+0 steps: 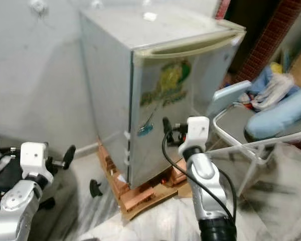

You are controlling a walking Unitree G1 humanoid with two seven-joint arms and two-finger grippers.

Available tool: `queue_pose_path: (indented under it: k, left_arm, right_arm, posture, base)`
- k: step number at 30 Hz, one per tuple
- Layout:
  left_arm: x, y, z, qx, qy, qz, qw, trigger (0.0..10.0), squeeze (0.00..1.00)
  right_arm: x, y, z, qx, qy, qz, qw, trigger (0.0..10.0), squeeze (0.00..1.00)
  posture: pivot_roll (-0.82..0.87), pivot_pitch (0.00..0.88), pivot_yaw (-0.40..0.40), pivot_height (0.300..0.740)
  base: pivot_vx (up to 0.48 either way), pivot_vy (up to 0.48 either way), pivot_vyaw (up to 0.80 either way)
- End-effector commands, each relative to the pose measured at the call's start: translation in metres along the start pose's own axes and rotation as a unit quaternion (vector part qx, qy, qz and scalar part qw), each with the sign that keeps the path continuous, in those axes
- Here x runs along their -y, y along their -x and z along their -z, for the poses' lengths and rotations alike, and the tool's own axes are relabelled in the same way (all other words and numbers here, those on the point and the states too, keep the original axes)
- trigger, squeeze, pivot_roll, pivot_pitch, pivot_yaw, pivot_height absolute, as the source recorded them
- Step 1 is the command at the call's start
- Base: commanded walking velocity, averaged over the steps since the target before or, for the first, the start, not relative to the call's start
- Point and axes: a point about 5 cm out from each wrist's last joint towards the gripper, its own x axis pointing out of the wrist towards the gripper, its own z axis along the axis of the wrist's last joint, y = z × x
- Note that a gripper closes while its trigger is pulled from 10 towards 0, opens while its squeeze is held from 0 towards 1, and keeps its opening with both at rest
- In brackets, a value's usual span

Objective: Restocking fridge

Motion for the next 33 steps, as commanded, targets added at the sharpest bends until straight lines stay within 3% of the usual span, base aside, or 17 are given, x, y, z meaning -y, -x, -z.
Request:
queue_pose_path:
  k: [1,3,11,17,22,29,33]
  left_arm:
    - [0.008,-0.002,-0.001,0.002,-0.005,0.016,1.000,10.0,0.00]
    - [0.016,-0.005,-0.002,0.001,0.001,0.054,0.999,10.0,0.00]
    - [0.029,-0.023,-0.009,0.001,-0.034,0.105,0.994,10.0,0.00]
    - [0.031,-0.032,-0.016,0.011,-0.035,0.112,0.993,10.0,0.00]
    - [0.029,-0.030,-0.013,0.009,-0.035,0.105,0.994,10.0,0.00]
    - [0.036,-0.015,-0.005,0.004,-0.028,0.107,0.994,10.0,0.00]
    - [0.036,-0.011,-0.005,0.011,-0.026,0.093,0.995,10.0,0.00]
  right_arm:
    - [0.009,0.002,0.001,-0.001,0.004,0.017,1.000,10.0,0.00]
    - [0.012,0.003,0.003,0.000,0.005,0.026,1.000,10.0,0.00]
    - [0.016,0.005,0.000,0.018,0.006,0.065,0.998,10.0,0.00]
    - [0.013,0.005,-0.002,0.022,0.011,0.060,0.998,10.0,0.00]
    - [0.010,0.002,-0.001,0.018,0.009,0.056,0.998,10.0,0.00]
    - [0.009,0.005,0.007,-0.003,0.004,0.046,0.999,10.0,0.00]
    - [0.008,0.005,0.009,-0.010,0.005,0.037,0.999,10.0,0.00]
  posture:
    - [0.09,0.000,-0.060,0.740]
    - [0.09,0.000,-0.034,0.740]
    - [0.03,0.000,0.045,0.740]
    - [0.00,0.000,0.034,0.740]
    - [0.02,0.000,0.014,0.740]
    - [0.05,0.000,-0.031,0.740]
    - [0.06,0.006,-0.049,0.740]
  base:
    - [0.000,0.247,-0.47]
    - [0.000,0.000,0.00]
    - [0.000,0.000,0.00]
    - [0.000,0.057,-0.80]
    - [0.000,0.480,-0.80]
    - [0.000,0.475,-0.78]
    - [0.000,0.089,-0.47]
